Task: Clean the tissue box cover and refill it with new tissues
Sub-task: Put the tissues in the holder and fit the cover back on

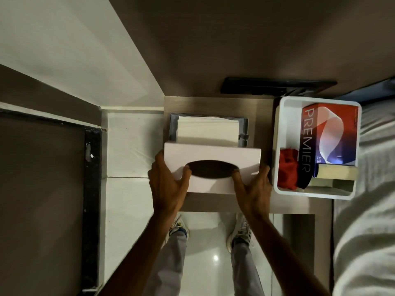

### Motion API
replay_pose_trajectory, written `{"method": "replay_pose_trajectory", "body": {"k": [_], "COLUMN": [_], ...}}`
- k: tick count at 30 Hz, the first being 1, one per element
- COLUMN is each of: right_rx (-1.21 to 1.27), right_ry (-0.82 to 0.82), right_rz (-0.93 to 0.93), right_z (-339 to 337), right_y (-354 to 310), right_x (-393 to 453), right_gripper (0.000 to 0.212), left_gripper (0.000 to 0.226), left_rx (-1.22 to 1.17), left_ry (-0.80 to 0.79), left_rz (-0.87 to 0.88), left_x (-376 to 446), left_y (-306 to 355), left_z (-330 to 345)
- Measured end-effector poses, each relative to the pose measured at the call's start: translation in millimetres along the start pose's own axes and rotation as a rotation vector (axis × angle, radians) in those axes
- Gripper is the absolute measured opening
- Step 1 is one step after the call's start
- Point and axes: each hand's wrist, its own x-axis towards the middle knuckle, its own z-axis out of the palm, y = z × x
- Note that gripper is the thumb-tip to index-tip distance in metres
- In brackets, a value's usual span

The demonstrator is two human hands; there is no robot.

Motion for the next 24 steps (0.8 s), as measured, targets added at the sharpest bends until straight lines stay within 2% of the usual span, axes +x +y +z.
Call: {"method": "replay_pose_trajectory", "body": {"k": [5,17,24], "right_rx": [0.027,-0.143,-0.148], "right_ry": [0.0,0.063,0.081], "right_rz": [-0.02,-0.114,-0.111], "right_z": [9,9,10], "right_y": [-22,-53,-68], "right_x": [25,53,69], "right_gripper": [0.066,0.068,0.067], "left_gripper": [0.079,0.075,0.076], "left_rx": [-0.064,0.046,0.092], "left_ry": [-0.026,0.009,-0.053], "left_rz": [0.011,-0.006,0.004], "left_x": [25,59,84], "left_y": [17,30,49], "left_z": [10,11,10]}}
